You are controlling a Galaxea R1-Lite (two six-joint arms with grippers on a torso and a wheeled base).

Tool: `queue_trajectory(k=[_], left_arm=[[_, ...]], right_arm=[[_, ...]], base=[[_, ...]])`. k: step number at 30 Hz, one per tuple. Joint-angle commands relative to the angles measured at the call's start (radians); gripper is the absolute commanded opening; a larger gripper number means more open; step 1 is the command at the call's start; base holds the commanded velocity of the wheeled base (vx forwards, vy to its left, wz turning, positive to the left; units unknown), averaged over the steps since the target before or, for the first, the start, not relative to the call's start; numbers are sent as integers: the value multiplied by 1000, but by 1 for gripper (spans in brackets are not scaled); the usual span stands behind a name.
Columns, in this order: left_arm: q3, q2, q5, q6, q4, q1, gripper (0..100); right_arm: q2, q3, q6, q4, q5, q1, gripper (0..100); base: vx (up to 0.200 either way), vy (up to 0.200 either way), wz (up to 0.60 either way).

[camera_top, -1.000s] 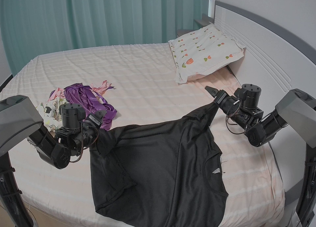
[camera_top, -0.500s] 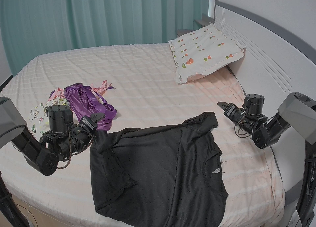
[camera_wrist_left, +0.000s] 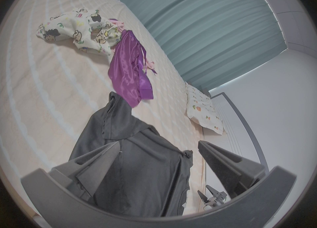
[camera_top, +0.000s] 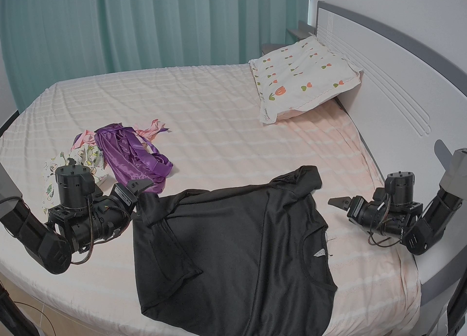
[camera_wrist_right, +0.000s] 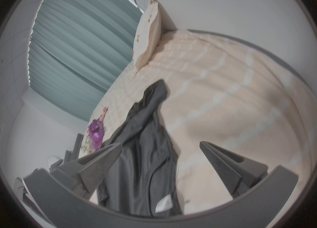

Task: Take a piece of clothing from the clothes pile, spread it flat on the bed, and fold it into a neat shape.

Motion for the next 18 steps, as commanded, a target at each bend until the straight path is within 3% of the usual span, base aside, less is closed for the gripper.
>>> queue_trajectory(k=[1,4,8,18], left_arm=[[52,-4,-49,0,0,-23,100],[55,16,-101,0,-2,-25,100],[52,13,-101,1,-3,-25,100],[50,28,-101,1,-6,-21,100]], right_arm=[[-32,105,20,-28,95,7,100],[46,90,23,-111,98,35,100],[181,29,20,-236,67,40,100],[296,-94,17,-247,16,69,100]], base=[[0,0,0],[0,0,0],[0,0,0],[0,0,0]])
